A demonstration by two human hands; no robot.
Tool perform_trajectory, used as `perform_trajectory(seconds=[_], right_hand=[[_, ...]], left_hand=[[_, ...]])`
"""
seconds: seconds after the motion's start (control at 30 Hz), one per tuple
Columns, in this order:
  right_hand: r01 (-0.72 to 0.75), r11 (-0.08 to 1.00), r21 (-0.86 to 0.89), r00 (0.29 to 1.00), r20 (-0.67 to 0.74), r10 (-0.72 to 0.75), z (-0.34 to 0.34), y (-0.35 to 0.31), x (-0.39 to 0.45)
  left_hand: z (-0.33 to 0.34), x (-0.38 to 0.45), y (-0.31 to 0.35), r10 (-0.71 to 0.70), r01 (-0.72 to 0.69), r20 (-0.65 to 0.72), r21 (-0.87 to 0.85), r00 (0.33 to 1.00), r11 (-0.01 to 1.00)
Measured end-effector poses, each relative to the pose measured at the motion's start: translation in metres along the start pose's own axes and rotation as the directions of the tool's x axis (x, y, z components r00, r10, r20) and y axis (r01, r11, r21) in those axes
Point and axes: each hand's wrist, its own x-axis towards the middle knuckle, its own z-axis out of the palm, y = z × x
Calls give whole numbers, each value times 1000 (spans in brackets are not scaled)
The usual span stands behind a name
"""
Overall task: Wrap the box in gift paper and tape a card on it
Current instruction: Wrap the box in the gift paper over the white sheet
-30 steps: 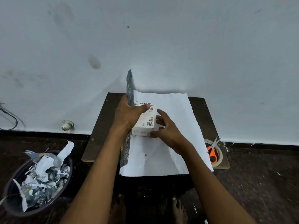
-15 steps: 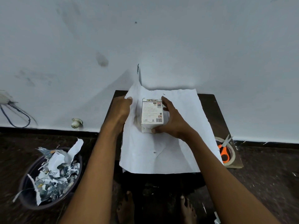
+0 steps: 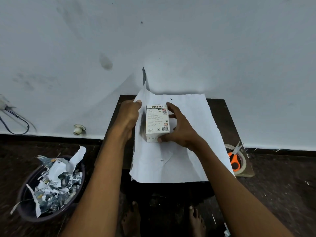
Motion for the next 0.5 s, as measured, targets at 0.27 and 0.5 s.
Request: perform_trajectory(seconds=[0.27, 0.5], right_hand=[[-41, 996, -76, 999, -14, 40, 9, -6, -4], [-77, 988, -135, 997, -17, 76, 15, -11, -7]], left_hand=[[7, 0, 1, 9, -10, 41, 19, 999, 1000], [18, -10, -2, 19, 4, 174, -133, 985, 991]])
